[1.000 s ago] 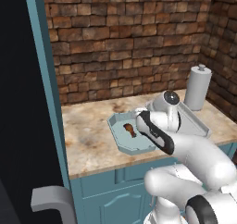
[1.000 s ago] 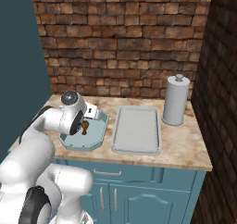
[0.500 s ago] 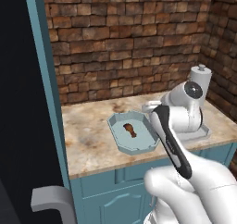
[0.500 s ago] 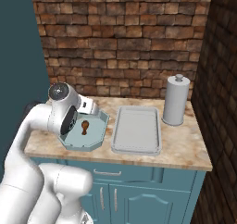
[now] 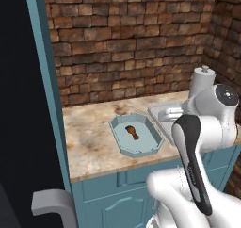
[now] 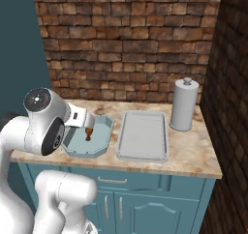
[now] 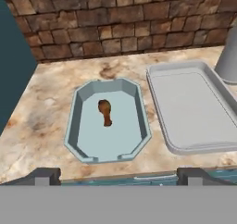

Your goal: Place one tomato and one chicken drumstick in each tupperware on the nearby counter, to pack two identical lunches.

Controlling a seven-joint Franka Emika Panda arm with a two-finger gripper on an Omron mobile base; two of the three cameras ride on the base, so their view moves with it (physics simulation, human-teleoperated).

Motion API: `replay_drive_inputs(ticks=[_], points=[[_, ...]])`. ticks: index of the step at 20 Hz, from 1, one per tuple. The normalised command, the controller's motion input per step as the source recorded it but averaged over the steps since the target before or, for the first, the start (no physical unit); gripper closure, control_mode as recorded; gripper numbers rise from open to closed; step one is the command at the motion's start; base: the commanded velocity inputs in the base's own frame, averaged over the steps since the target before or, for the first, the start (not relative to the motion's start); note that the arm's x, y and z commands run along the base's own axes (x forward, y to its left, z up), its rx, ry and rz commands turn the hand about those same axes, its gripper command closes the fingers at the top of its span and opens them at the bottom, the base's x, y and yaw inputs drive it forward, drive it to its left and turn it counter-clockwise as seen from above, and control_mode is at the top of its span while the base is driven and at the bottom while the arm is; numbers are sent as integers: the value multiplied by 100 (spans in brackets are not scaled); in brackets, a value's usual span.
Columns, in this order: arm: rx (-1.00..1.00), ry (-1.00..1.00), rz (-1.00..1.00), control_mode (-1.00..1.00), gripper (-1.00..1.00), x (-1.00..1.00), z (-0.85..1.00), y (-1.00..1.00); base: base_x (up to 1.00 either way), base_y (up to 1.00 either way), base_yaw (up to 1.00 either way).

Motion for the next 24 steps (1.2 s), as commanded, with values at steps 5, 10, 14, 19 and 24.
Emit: replay_drive_inputs(ticks=[5, 10, 14, 19, 24], points=[[-1, 0, 0, 100, -100, -38, 3, 0, -60, -1, 0], [0, 0, 0, 100, -100, 0, 0, 0, -100, -5, -2], [0, 0, 0, 100, -100, 0, 0, 0, -100, 0, 0], [0, 0, 0, 100, -100, 0, 0, 0, -100, 7, 0], [0, 0, 0, 100, -100, 0, 0, 0, -89, 58, 0]])
